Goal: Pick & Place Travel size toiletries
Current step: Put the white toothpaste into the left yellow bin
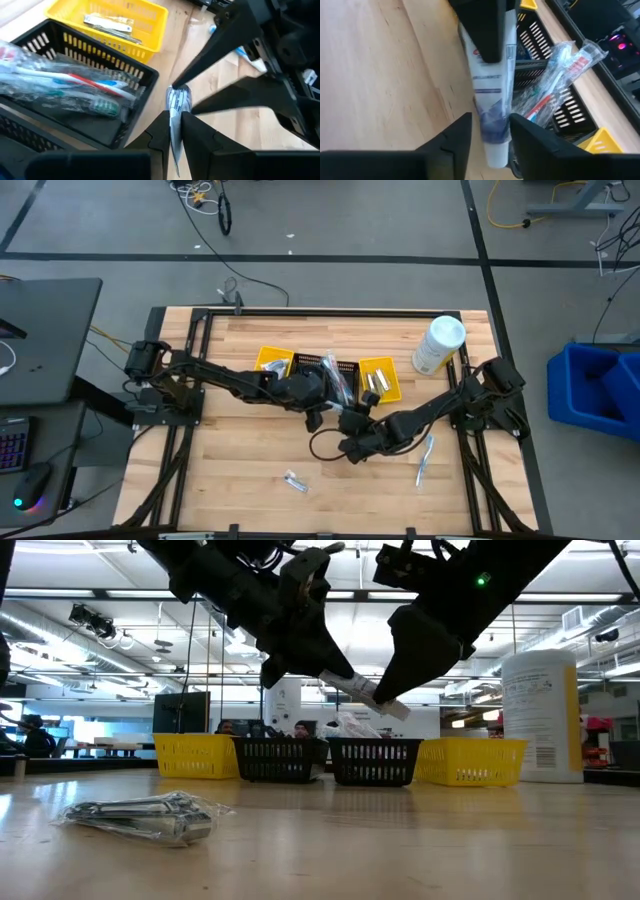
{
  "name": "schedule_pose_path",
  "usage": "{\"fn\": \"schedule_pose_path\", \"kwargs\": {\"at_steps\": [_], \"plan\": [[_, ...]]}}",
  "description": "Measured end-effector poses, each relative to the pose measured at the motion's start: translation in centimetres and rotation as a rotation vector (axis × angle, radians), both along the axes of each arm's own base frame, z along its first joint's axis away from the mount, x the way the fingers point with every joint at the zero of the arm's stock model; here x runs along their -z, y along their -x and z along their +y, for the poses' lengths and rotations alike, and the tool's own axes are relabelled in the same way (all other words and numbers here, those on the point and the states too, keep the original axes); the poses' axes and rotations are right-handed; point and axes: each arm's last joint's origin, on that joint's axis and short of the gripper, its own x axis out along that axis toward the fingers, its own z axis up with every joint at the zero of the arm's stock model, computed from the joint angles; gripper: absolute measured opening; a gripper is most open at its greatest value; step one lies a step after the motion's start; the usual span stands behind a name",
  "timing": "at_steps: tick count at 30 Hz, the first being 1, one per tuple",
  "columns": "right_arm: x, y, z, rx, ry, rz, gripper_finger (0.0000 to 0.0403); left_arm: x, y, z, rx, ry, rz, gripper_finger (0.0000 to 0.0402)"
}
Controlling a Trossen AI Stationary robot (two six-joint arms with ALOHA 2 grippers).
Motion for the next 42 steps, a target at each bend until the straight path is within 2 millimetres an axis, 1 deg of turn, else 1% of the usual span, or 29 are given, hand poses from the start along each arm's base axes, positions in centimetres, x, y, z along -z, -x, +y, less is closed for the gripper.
{"fn": "schedule_pose_path", "kwargs": {"at_steps": [6,10,12,14,18,22,24,26,28,30,32,34,42], "plan": [[0.0,-0.1,-0.2,0.013,-0.019,-0.005,0.0201,0.3,0.2,0.1,-0.007,-0.003,0.040,0.0036],[0.0,-0.1,-0.2,0.013,-0.022,-0.005,0.0232,0.6,0.6,0.2,-0.006,-0.006,0.093,0.0028],[0.0,-0.1,-0.2,0.012,-0.023,-0.004,0.0242,0.3,1.0,0.3,-0.005,-0.012,0.113,0.0027],[0.0,-0.1,-0.2,0.012,-0.022,-0.002,0.0250,-0.5,1.6,0.6,-0.002,-0.028,0.126,0.0027],[0.0,-0.1,-0.2,0.011,-0.025,0.000,0.0257,-2.7,3.7,1.6,-0.028,-0.031,0.164,0.0028],[0.0,-0.1,-0.2,0.011,-0.025,-0.001,0.0253,-5.5,6.6,2.6,-0.119,-0.085,0.178,0.0025],[0.0,-0.1,-0.2,0.011,-0.026,-0.002,0.0247,-6.6,8.1,3.0,-0.201,-0.150,0.190,0.0025],[0.0,-0.1,-0.3,0.013,-0.026,-0.002,0.0241,-7.6,9.5,3.3,-0.323,-0.219,0.192,0.0025],[0.0,-0.1,-0.4,0.017,-0.026,-0.002,0.0236,-8.0,10.8,3.7,-0.461,-0.267,0.213,0.0026],[0.0,-0.2,-0.5,0.018,-0.034,0.001,0.0233,-7.9,11.5,3.9,-0.558,-0.312,0.246,0.0026],[0.1,-0.3,-0.7,0.023,-0.043,0.000,0.0230,-7.5,12.0,4.1,-0.619,-0.355,0.294,0.0025],[0.1,-0.3,-0.8,0.026,-0.049,0.001,0.0228,-7.0,11.8,4.1,-0.642,-0.355,0.315,0.0024],[0.1,-0.3,-0.9,0.028,-0.052,0.000,0.0232,-1.9,9.9,4.0,-0.627,-0.342,0.394,0.0026]]}}
